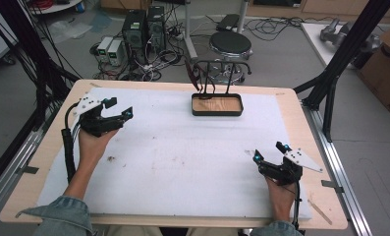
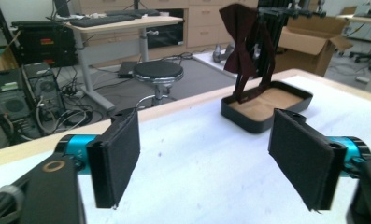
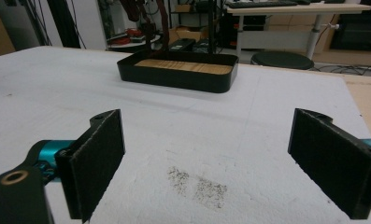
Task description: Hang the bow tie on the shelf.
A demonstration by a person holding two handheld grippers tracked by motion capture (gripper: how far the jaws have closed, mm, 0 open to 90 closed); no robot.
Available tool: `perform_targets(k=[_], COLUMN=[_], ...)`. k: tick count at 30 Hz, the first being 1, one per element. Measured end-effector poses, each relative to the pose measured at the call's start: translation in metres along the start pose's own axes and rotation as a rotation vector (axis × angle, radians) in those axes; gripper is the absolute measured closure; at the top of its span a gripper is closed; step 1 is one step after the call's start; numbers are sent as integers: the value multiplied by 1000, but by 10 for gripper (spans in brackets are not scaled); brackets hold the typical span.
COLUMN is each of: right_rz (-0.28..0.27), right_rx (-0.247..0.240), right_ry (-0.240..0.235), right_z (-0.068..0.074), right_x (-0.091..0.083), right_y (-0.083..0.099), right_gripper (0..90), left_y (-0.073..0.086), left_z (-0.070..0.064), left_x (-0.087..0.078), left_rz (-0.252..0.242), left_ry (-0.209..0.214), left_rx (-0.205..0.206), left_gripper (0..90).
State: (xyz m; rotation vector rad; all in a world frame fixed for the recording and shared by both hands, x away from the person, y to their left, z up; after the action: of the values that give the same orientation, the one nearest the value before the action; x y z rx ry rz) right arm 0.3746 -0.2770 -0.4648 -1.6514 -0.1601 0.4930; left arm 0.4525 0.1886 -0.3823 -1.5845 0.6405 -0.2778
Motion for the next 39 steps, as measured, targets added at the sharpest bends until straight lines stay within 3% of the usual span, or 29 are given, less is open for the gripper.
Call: perform_targets(k=[13,27,39], right_rz=[4,8,7], right_rx=[-8,-3,-6], right_ry=[4,3,4], right_z=[0,1,0], right_x=[0,0,1], right_y=[0,1,1], right_gripper=[100,99,100], left_y=[40,76,96], left_z=[6,10,21], left_x=[-29,-55,-70], left_rz=[47,70,104], left_ry=[-55,-107,-156], left_rx=[30,-6,-49], left_gripper=[172,165,166])
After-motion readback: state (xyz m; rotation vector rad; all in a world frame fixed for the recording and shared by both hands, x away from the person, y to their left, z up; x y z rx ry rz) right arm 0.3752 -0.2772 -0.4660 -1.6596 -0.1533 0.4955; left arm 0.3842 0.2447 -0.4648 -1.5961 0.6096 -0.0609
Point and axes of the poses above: each handheld gripper's, and its own axes: x roughly forward along the jaws, y roughly out of its underside, z roughly to its left, the point moved 10 cm from there along x, roughly forward along the jaws, and after that the axes turned 7 degrees about -x, right-handed, at the moved point
